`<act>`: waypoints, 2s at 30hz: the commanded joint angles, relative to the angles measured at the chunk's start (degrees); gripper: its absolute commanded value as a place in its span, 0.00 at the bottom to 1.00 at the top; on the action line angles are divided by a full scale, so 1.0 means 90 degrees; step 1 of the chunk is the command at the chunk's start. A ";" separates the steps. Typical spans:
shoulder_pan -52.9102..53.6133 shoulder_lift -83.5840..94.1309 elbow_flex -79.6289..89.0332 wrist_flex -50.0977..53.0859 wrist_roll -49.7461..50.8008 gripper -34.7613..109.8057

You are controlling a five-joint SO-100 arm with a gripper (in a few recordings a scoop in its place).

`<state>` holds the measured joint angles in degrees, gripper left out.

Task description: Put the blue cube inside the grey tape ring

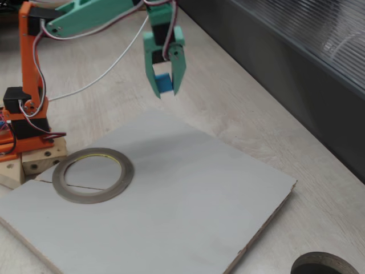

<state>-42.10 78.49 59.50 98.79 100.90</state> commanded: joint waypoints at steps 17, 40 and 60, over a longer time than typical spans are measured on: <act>0.4014 0.0449 -0.0117 -0.0068 0.0010 0.26; 0.5547 0.2852 0.3506 -0.0088 0.0068 0.26; 0.5547 0.4082 0.7441 -0.2705 0.0010 0.26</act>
<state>7.47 113.38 125.07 75.41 100.28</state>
